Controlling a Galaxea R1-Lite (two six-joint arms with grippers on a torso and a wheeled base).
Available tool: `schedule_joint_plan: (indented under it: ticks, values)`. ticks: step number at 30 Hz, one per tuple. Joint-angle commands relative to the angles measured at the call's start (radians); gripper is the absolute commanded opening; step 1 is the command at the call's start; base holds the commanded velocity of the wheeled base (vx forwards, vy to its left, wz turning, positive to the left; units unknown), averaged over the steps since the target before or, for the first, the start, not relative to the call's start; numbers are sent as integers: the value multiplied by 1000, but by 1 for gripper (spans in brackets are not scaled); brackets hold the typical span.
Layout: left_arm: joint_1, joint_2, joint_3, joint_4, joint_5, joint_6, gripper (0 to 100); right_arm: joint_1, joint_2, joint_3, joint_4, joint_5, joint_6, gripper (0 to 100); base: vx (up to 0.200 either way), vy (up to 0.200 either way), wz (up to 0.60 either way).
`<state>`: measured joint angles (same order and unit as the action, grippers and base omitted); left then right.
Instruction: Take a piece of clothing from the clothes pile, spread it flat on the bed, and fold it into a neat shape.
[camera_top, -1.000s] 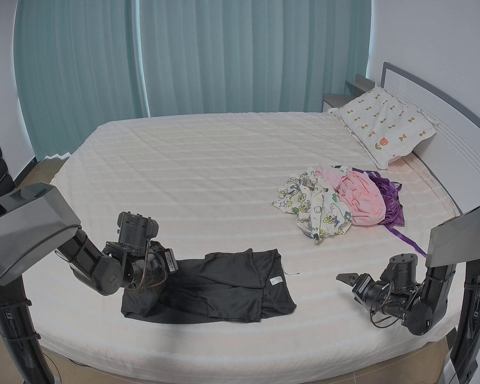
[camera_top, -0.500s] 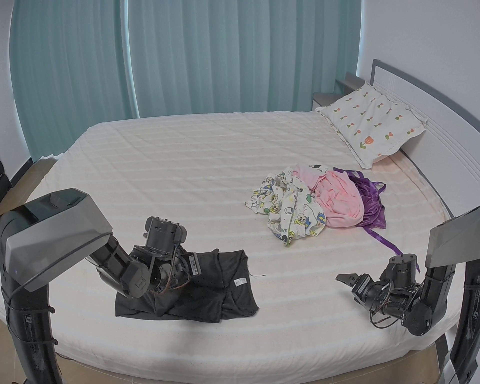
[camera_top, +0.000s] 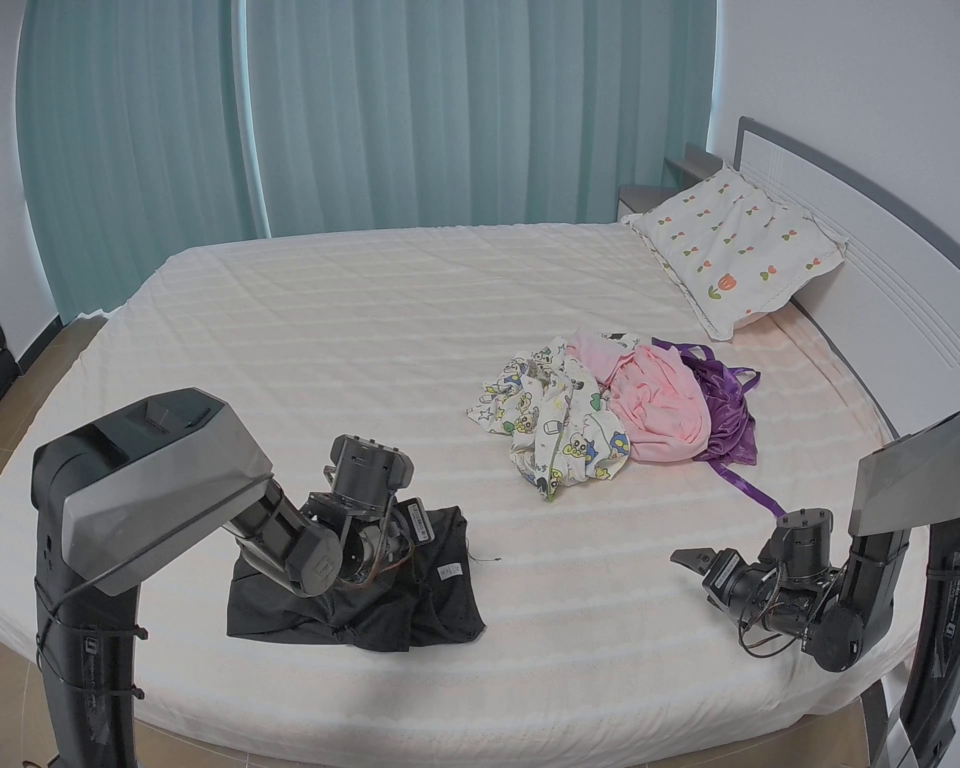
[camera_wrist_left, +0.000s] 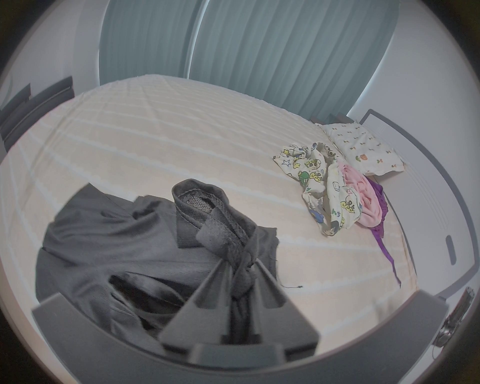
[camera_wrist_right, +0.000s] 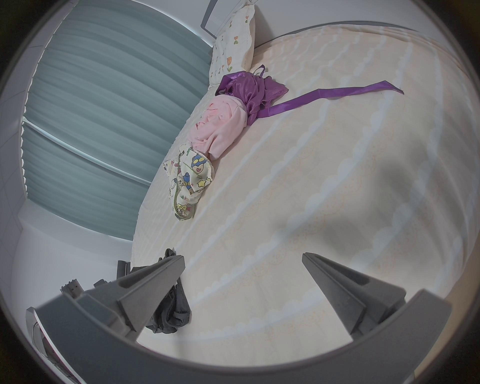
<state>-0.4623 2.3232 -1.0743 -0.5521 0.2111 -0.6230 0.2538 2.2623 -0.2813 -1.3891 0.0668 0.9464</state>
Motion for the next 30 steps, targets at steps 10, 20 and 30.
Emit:
schedule_joint_plan:
  ticks: [10, 20, 30]
  values:
    - [-52, -8, -104, 107, -10, -224, 100, 1, 11, 1, -1, -1, 0, 100, 0, 0, 0]
    - [-13, -179, 86, 106, -81, -310, 100, 4, 11, 10, -2, -1, 0, 100, 0, 0, 0]
    - [8, -269, 367, 15, -113, -405, 100, 7, 39, 33, -73, -1, -5, 100, -60, 0, 0]
